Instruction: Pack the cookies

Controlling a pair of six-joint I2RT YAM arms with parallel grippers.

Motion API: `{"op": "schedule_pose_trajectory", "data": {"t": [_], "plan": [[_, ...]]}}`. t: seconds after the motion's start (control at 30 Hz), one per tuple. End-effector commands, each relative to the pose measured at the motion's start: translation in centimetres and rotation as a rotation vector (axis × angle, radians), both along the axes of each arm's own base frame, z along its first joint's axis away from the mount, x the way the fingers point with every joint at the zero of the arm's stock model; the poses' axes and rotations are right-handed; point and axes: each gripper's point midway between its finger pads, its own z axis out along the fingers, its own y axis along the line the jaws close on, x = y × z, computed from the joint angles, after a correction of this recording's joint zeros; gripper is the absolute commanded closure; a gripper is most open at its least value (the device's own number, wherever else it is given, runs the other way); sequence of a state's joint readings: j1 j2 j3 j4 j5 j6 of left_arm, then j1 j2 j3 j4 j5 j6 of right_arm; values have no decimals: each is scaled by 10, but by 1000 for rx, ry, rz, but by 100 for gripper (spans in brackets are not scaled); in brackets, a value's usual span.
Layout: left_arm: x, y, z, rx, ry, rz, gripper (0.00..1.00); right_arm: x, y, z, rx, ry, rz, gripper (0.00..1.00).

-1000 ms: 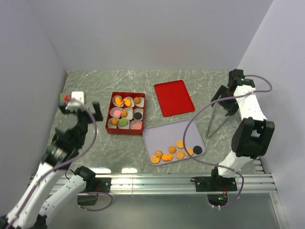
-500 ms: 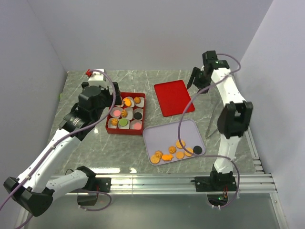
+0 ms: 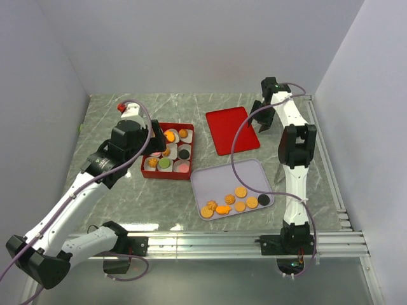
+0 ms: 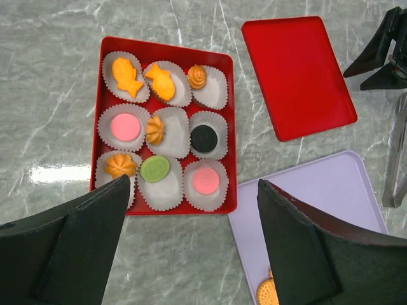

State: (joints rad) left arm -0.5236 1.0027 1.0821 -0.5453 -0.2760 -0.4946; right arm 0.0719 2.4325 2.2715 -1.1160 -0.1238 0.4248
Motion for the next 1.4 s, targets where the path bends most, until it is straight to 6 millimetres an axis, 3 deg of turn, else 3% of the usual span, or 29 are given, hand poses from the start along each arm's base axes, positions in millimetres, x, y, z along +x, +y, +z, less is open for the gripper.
{"op": "schedule_pose_trajectory", "data": {"t": [0.0,0.2,0.47,0.6,0.87,1.07,1.3,1.37], "plan": [[2,-9,2,-42,9,-13,13,7,-4,1,-34,-16,-2,39],[6,-15,-8,-13,58,-35,17,-2,2,-24,-84,37,9,43],[-9,-11,10,-60,56,-32,17,-12,-1,-45,-112,78,-19,57],[-22,-1,18,-74,39,-17,17,-15,-2,-44,-114,78,-21,61],[-41,9,21,-109,38,2,18,-34,12,-41,-150,88,23,100],[-49,13,31,-139,23,8,19,-34,20,6,-155,2,44,100],[-43,0,53,-192,-20,-36,17,-35,31,104,-131,-196,54,100],[-38,-5,59,-205,-38,-45,17,-39,32,124,-122,-229,55,100]]}}
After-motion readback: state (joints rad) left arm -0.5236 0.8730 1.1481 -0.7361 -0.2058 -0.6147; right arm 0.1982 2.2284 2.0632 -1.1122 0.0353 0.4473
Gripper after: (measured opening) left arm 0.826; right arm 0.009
